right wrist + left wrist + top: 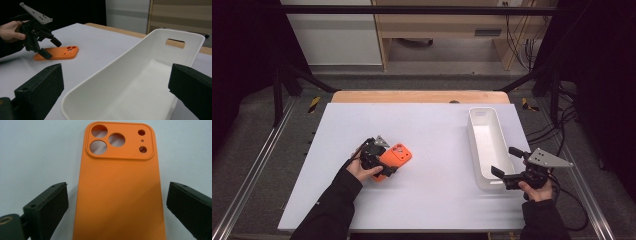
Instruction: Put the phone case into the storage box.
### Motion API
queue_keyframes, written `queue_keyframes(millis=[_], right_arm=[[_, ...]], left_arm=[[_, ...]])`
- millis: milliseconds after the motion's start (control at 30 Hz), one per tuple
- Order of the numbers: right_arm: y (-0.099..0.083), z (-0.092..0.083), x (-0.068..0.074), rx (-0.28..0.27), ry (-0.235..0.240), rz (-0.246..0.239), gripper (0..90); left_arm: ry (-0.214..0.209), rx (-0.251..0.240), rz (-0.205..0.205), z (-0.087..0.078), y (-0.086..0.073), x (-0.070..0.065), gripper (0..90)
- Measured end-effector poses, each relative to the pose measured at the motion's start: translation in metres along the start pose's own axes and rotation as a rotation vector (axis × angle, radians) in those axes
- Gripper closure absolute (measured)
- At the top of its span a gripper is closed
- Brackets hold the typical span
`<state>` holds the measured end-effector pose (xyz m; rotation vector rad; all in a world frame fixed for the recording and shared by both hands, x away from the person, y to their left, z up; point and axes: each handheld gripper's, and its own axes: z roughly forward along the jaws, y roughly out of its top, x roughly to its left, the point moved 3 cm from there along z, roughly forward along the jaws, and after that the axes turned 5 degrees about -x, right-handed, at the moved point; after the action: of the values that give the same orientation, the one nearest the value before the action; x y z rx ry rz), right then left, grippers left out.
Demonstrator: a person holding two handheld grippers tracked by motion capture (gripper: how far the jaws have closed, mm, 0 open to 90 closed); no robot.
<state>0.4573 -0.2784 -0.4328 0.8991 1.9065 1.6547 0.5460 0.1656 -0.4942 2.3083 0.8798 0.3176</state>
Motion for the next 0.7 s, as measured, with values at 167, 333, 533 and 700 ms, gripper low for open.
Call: queue_keyframes(millis=[167,333,533,700], right_arm=[[0.0001,-0.0001,-0.0001,-0.001,0.0,0.0,0.5],[0.0002,-0.0002,-0.0003,-0.002,-0.002,-0.001,0.5],[0.0002,-0.0003,-0.0003,-0.002,-0.002,0.0,0.5],[0.0004,-0.0006,-0.0003,-0.004,-0.001,0.003,0.5]], left_arm=[[-0.003,0.012,0.008,0.0013,-0.0005,-0.0001,6.0],[-0.002,0.022,0.01,0.0016,-0.001,0.0003,9.1],[-0.003,0.025,0.021,0.0011,-0.0006,-0.0003,12.0],[-0.006,0.029,0.033,0.0005,0.0002,-0.0013,15.2]])
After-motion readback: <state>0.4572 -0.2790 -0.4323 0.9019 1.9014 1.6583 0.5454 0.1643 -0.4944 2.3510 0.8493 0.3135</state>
